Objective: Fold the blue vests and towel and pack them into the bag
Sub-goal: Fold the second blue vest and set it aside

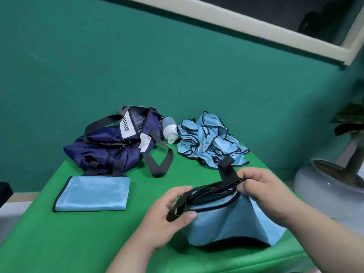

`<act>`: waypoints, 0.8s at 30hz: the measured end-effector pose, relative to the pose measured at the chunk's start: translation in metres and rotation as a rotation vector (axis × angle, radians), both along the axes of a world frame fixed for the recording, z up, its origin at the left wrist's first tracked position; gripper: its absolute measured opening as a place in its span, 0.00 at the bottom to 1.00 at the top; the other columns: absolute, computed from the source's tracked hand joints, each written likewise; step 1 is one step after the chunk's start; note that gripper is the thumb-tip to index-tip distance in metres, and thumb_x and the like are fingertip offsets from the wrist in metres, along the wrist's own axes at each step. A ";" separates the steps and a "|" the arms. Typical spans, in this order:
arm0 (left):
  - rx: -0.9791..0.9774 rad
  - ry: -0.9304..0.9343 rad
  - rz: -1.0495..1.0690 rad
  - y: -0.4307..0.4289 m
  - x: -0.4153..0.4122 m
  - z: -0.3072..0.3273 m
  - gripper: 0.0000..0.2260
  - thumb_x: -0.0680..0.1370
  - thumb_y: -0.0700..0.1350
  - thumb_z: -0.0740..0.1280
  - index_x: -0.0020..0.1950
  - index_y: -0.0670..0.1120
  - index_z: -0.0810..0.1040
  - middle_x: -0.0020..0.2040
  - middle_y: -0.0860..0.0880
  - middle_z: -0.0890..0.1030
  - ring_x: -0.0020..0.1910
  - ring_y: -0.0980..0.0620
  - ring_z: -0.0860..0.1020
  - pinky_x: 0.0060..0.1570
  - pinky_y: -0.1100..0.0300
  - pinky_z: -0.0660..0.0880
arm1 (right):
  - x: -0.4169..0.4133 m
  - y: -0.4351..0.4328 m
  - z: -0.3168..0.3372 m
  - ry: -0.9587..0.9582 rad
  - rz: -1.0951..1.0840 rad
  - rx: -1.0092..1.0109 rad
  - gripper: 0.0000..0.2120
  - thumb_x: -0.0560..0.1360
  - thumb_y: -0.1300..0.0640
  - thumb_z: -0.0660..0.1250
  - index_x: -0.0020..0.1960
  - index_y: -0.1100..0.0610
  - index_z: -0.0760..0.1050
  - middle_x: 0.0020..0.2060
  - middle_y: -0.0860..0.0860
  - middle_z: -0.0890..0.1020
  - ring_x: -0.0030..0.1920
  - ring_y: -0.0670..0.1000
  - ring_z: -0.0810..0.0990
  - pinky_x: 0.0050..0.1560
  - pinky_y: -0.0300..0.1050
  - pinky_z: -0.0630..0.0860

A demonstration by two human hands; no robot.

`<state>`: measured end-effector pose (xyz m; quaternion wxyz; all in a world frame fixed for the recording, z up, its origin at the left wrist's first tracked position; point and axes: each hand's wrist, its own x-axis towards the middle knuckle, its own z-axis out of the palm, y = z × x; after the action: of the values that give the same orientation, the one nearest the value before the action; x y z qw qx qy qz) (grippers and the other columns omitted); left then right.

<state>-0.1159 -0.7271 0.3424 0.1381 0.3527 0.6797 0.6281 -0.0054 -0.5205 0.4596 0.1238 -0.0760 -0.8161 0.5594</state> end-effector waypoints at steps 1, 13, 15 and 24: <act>0.018 -0.008 0.006 0.005 0.007 0.004 0.21 0.70 0.51 0.77 0.63 0.53 0.80 0.61 0.52 0.82 0.61 0.56 0.78 0.62 0.63 0.71 | 0.004 0.003 0.004 0.011 -0.005 -0.022 0.02 0.62 0.63 0.63 0.33 0.60 0.74 0.28 0.52 0.69 0.30 0.46 0.65 0.31 0.34 0.63; 0.102 0.079 0.199 0.020 0.064 0.110 0.11 0.68 0.46 0.73 0.49 0.55 0.85 0.46 0.55 0.87 0.45 0.58 0.83 0.49 0.66 0.76 | 0.055 0.020 0.060 0.137 -0.066 -0.251 0.08 0.71 0.56 0.71 0.42 0.61 0.78 0.38 0.62 0.80 0.40 0.56 0.75 0.39 0.46 0.69; 0.141 0.063 0.207 0.018 0.070 0.140 0.08 0.71 0.42 0.75 0.49 0.49 0.85 0.46 0.53 0.87 0.45 0.56 0.83 0.47 0.66 0.77 | 0.061 0.020 0.070 0.179 -0.051 -0.323 0.10 0.78 0.60 0.66 0.48 0.68 0.78 0.48 0.66 0.84 0.45 0.57 0.79 0.50 0.53 0.73; 0.158 0.069 0.305 0.011 0.101 0.246 0.13 0.67 0.55 0.73 0.46 0.49 0.84 0.46 0.40 0.85 0.43 0.40 0.81 0.51 0.38 0.78 | 0.089 -0.005 0.125 0.318 0.028 -0.401 0.23 0.74 0.39 0.69 0.58 0.55 0.82 0.55 0.58 0.85 0.58 0.61 0.82 0.62 0.64 0.74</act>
<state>-0.0146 -0.7165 0.5880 -0.0102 0.2767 0.6782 0.6807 0.0841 -0.5258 0.5849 0.2253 0.0009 -0.6600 0.7166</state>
